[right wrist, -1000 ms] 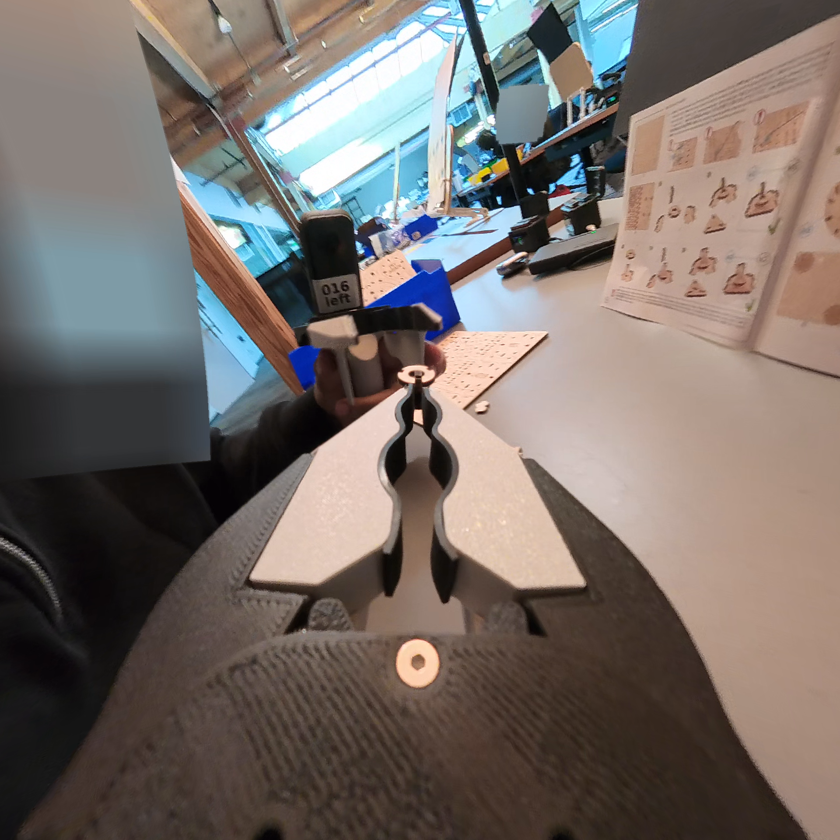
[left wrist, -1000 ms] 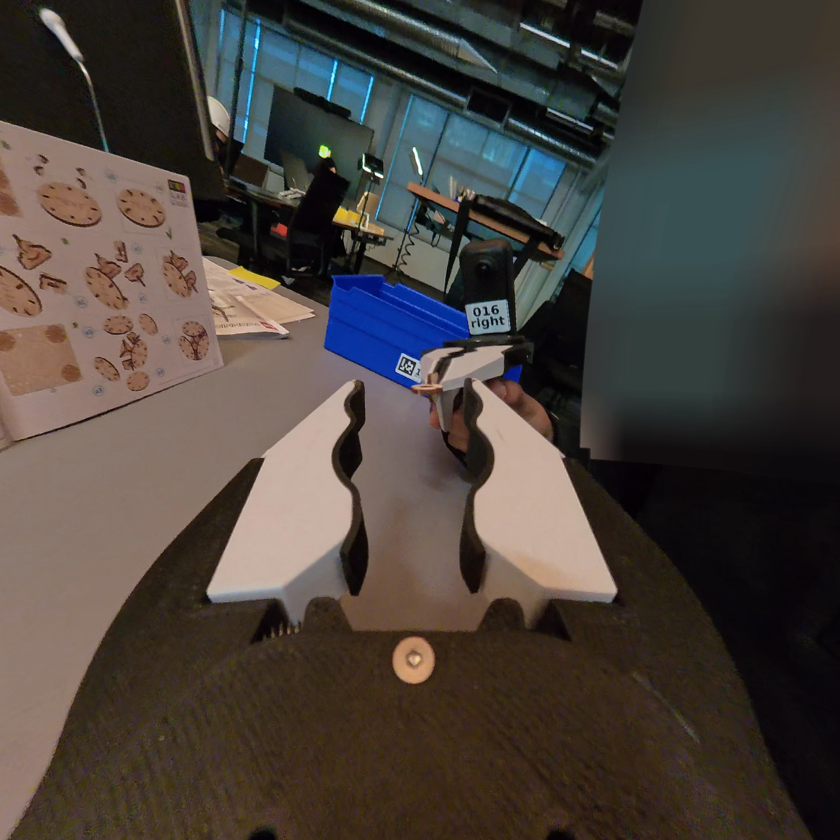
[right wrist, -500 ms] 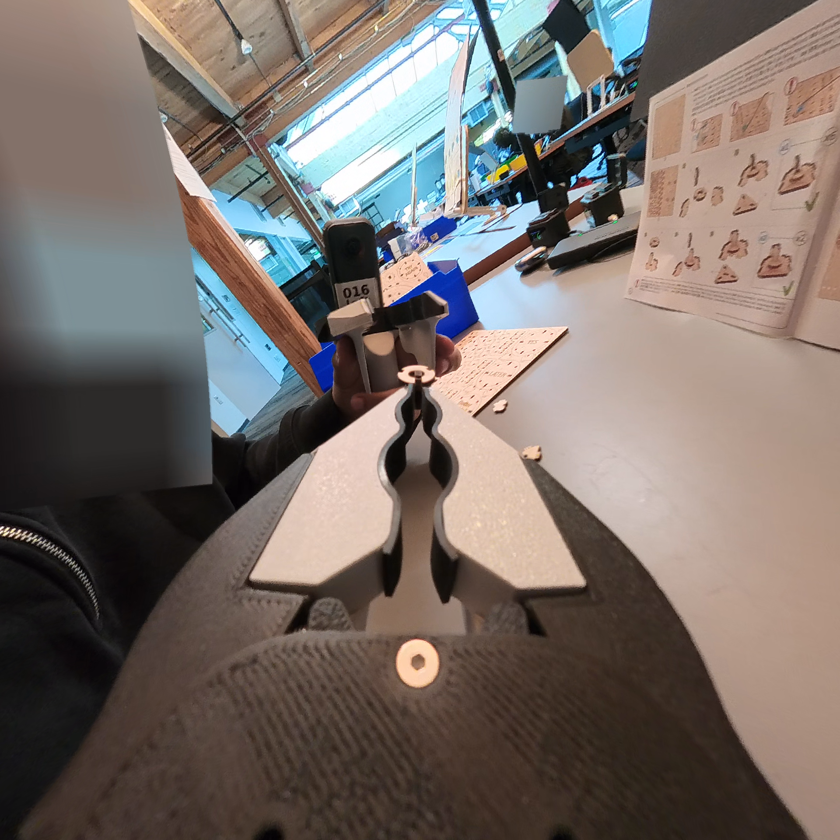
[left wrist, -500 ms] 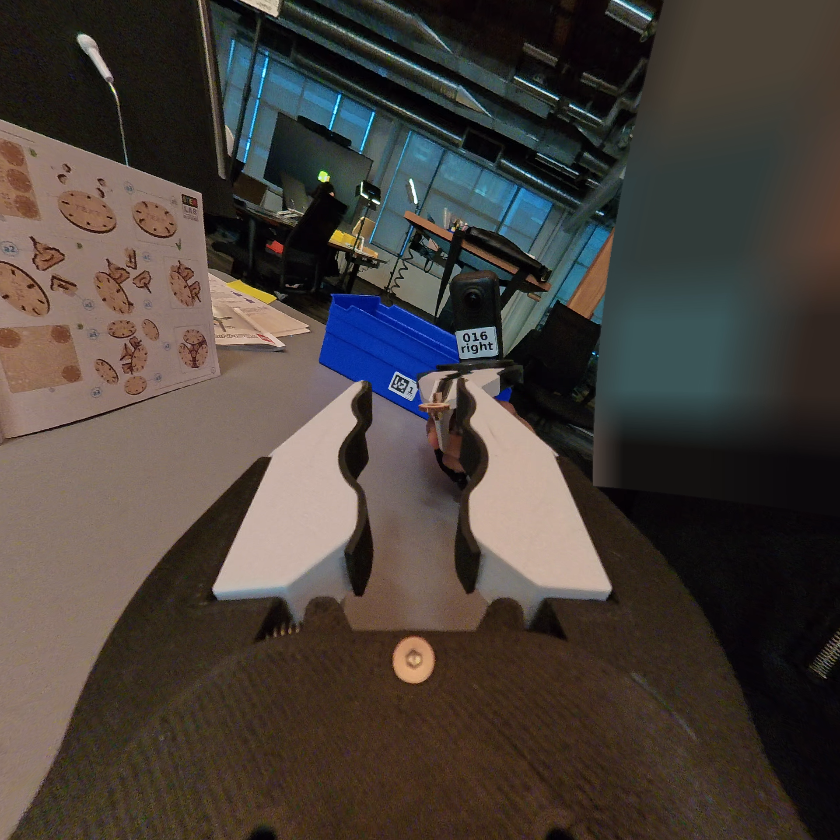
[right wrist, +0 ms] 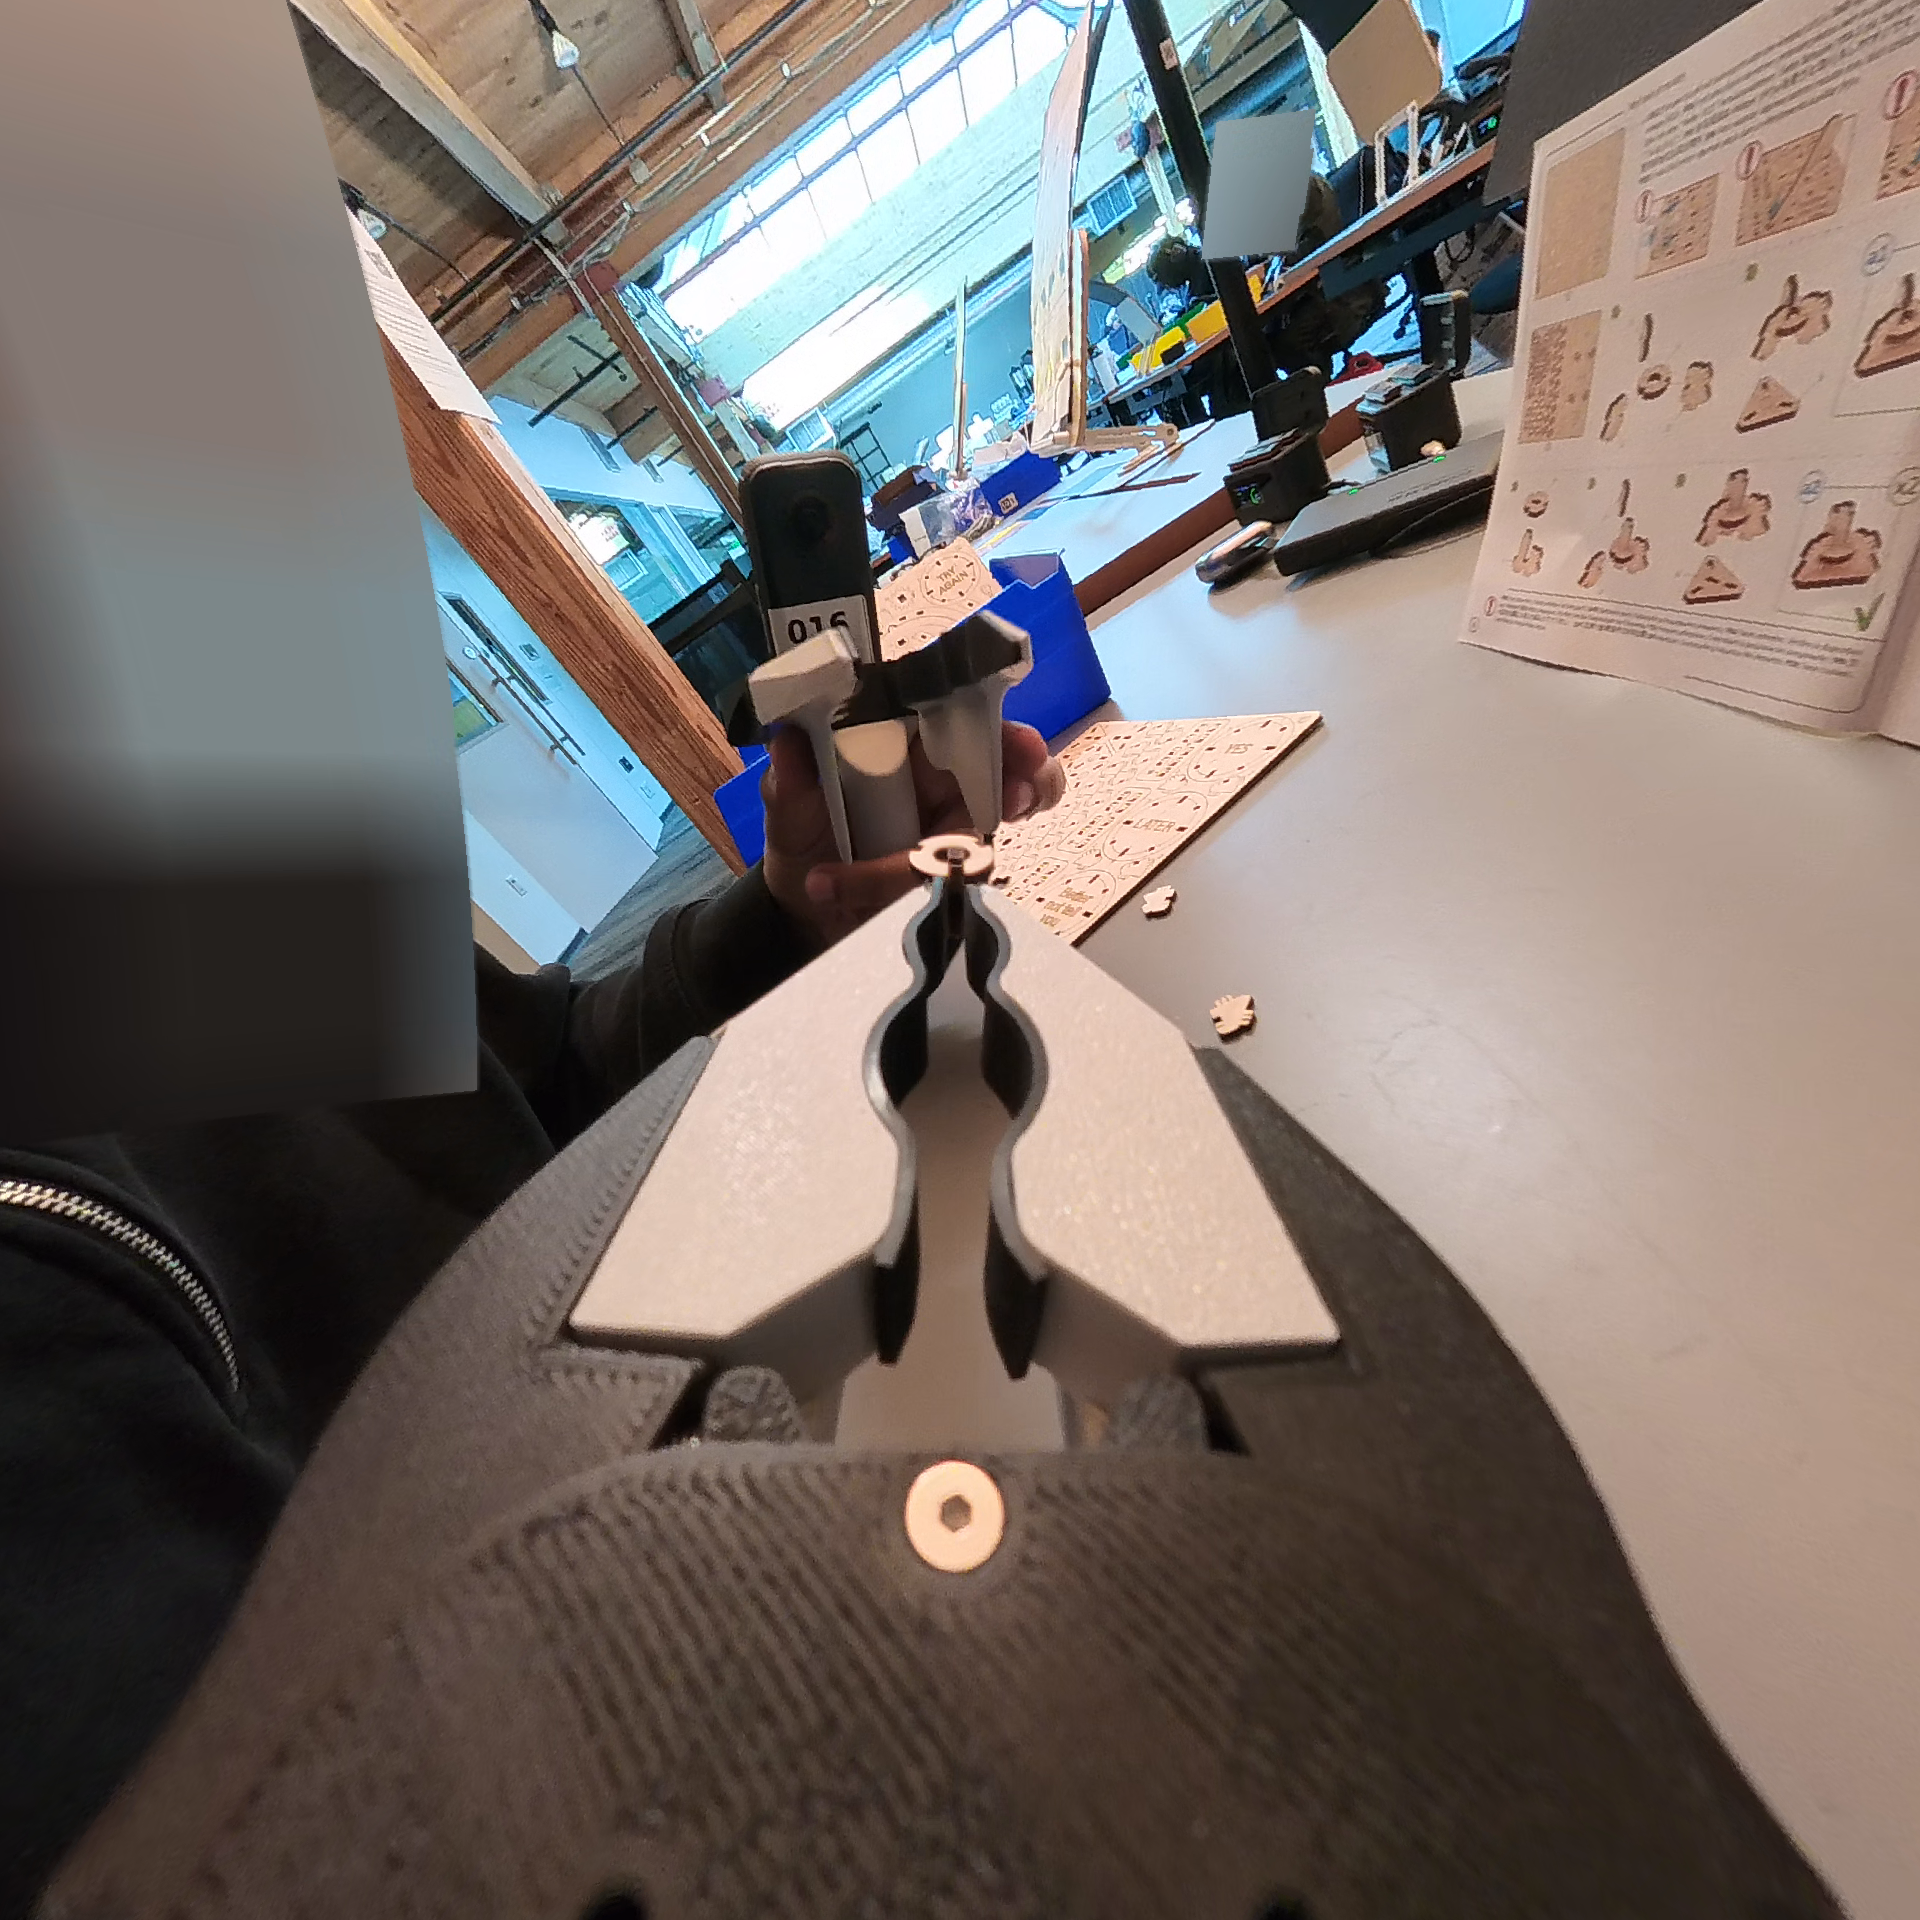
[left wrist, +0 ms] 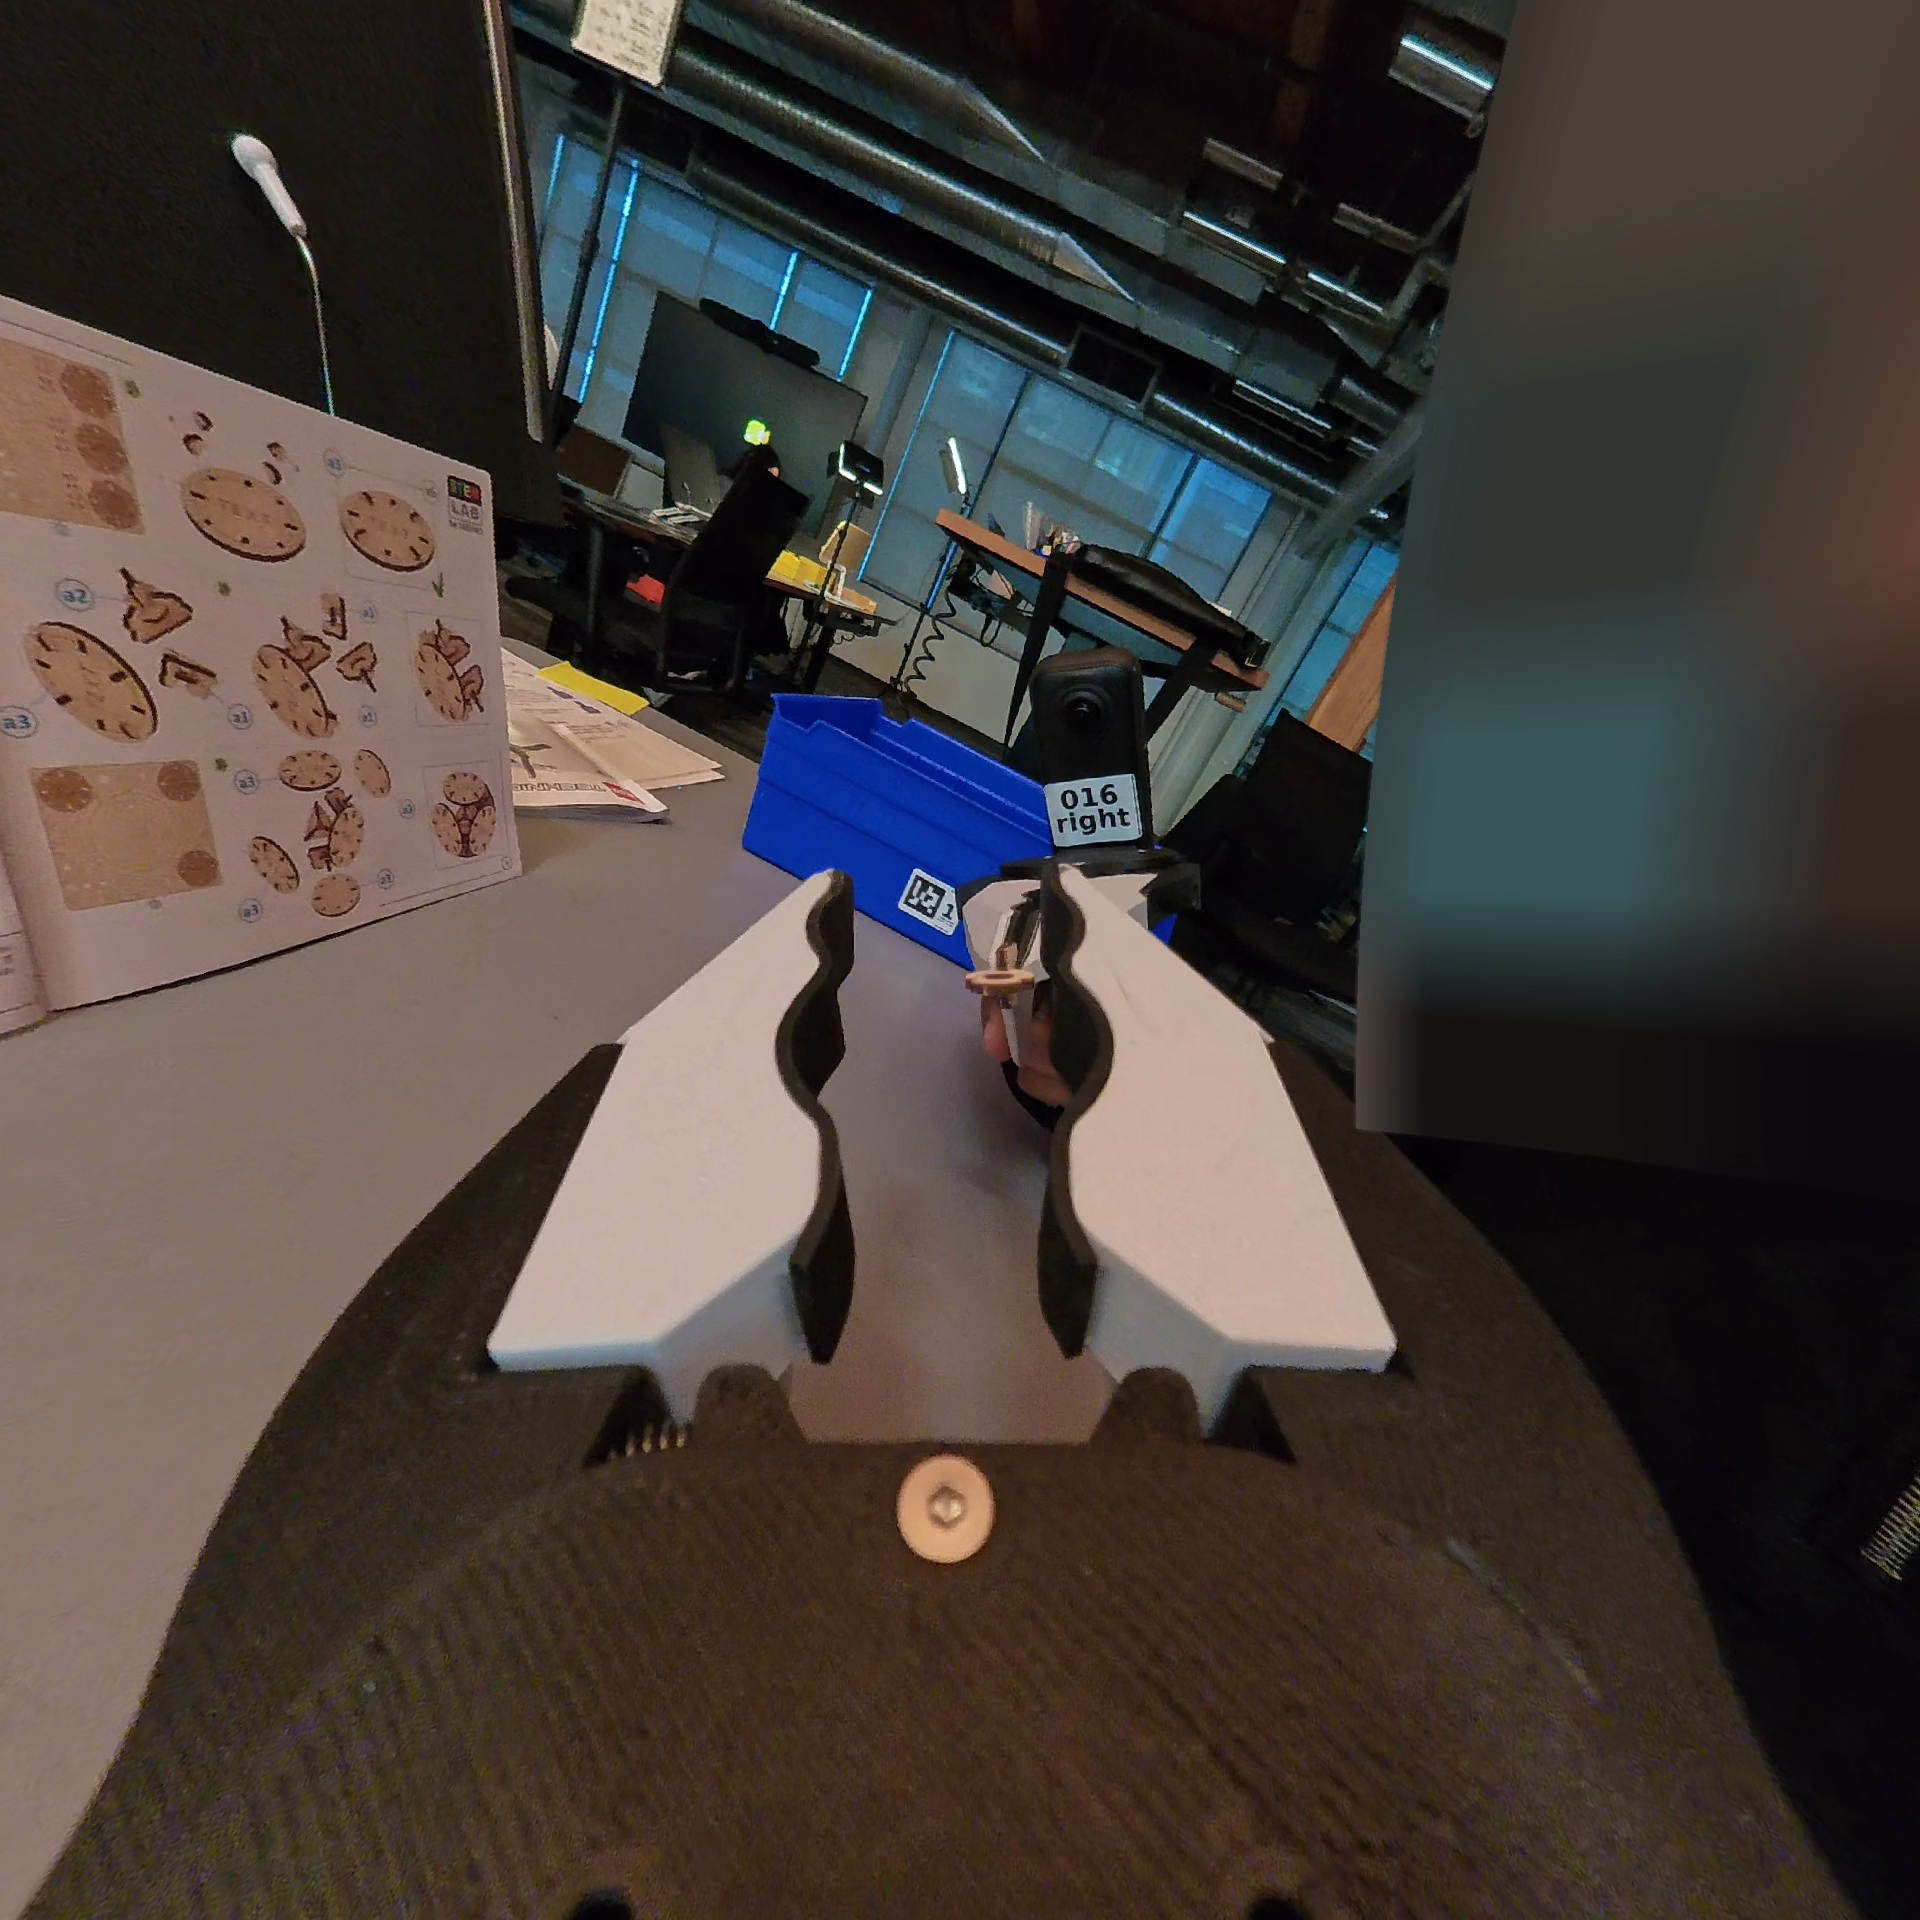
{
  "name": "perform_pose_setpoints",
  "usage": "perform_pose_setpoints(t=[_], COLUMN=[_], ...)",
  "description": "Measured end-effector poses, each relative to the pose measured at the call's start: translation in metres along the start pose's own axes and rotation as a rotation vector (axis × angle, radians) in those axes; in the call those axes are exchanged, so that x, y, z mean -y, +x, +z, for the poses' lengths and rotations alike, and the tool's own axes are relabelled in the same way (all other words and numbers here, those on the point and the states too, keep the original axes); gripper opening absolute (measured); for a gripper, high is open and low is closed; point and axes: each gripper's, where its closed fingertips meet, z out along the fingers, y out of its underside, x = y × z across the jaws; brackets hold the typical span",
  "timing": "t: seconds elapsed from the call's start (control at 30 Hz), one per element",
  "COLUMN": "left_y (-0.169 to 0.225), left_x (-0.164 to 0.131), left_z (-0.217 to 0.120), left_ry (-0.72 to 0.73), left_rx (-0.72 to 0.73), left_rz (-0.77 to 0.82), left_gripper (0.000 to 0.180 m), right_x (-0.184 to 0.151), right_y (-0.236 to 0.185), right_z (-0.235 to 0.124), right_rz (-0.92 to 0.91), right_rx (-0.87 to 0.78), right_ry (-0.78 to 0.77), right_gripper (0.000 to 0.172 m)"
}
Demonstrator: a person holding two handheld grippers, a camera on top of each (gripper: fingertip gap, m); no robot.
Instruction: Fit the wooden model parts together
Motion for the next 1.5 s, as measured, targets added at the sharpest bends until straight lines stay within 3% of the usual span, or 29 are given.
perform_pose_setpoints(t=[0.23,0.57,1.5], left_y=[-0.001,-0.002,-0.002], left_x=[0.001,0.0,-0.002], left_z=[0.0,0.0,0.001], left_ry=[0.006,0.006,-0.001], left_rx=[0.007,0.01,0.002], left_rz=[-0.002,-0.007,-0.026], left_gripper=[0.035,0.034,0.033], right_x=[-0.003,-0.001,-0.001], right_y=[0.01,0.032,0.036], right_z=[-0.003,-0.01,-0.013], right_rz=[0.033,0.327,0.335], right_rx=[-0.06,-0.039,-0.025], right_ry=[-0.012,0.073,0.076], right_gripper=[0.0,0.0,0.0])
